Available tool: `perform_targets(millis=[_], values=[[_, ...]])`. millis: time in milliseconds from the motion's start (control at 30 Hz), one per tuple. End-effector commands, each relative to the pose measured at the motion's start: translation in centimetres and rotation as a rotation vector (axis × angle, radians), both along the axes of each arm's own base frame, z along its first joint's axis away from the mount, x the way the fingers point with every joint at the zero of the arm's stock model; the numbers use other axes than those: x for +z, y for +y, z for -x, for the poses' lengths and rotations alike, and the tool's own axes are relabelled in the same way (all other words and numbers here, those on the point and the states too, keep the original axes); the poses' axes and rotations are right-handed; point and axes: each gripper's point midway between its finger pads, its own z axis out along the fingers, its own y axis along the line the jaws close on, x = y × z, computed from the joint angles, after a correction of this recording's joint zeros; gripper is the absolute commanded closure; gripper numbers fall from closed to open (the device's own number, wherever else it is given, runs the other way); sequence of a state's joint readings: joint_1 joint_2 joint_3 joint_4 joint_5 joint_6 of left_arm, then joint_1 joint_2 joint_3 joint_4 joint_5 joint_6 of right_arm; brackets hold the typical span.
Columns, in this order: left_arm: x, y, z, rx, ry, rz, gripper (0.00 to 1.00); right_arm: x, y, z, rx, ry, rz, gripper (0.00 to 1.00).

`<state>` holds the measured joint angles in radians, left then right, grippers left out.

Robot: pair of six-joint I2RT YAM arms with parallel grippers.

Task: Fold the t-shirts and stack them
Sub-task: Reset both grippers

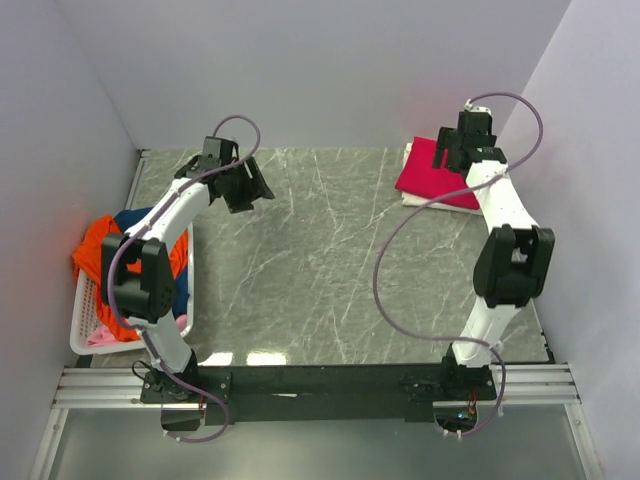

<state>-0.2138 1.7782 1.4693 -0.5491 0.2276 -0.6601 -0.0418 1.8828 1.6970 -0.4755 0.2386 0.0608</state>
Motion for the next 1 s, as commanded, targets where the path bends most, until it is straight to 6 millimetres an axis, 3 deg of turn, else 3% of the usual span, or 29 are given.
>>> perform_targets(millis=[0,33,67,133,167,200,233,333,367,400,433,500,533,667,967], values=[[3.1,0.1,0.4,-0.024,-0.126,-0.036,0.3,3.3,4.3,1.5,0.055,-0.142,-0.159,0.08],[2.9,0.2,0.9,-0.027,-0.125,-0.041,0.3,3.2,6.5,2.2,0.095,-0.142,-0.184,0.07],[4.1,0.2,1.2,-0.03,-0.165,-0.038,0.3,3.2,8.6,3.6,0.127,-0.146,-0.217,0.07],[3.7,0.4,2.0,-0.037,-0.174,-0.049,0.3,3.3,10.8,5.1,0.166,-0.144,-0.241,0.07],[4.7,0.6,2.4,-0.038,-0.208,-0.049,0.29,4.1,12.0,6.2,0.18,-0.159,-0.268,0.07],[4.9,0.6,2.8,-0.045,-0.218,-0.055,0.29,3.1,14.2,7.4,0.22,-0.13,-0.282,0.07],[5.2,0.9,3.5,-0.045,-0.231,-0.06,0.28,3.8,15.2,8.5,0.238,-0.146,-0.298,0.07],[5.0,1.5,4.7,-0.035,-0.24,-0.085,0.28,2.3,19.1,11.6,0.294,-0.104,-0.354,0.07],[6.0,1.8,5.2,-0.023,-0.269,-0.083,0.27,2.7,19.9,12.5,0.298,-0.117,-0.386,0.07],[5.7,2.1,5.7,-0.019,-0.268,-0.093,0.27,1.6,20.4,13.5,0.301,-0.092,-0.392,0.07],[6.7,2.3,6.3,-0.012,-0.298,-0.088,0.26,1.8,21.7,14.6,0.33,-0.092,-0.408,0.07],[6.5,2.8,7.1,0.013,-0.305,-0.091,0.26,0.7,22.6,16.1,0.333,-0.065,-0.423,0.07],[7.4,3.1,7.7,0.024,-0.336,-0.083,0.26,1.0,23.4,17.0,0.358,-0.067,-0.43,0.07],[7.9,4.1,9.4,0.076,-0.358,-0.075,0.26,0.6,24.4,19.4,0.377,-0.048,-0.429,0.07],[6.9,6.4,12.4,0.171,-0.339,-0.115,0.26,0.3,23.2,22.2,0.372,-0.056,-0.418,0.07]])
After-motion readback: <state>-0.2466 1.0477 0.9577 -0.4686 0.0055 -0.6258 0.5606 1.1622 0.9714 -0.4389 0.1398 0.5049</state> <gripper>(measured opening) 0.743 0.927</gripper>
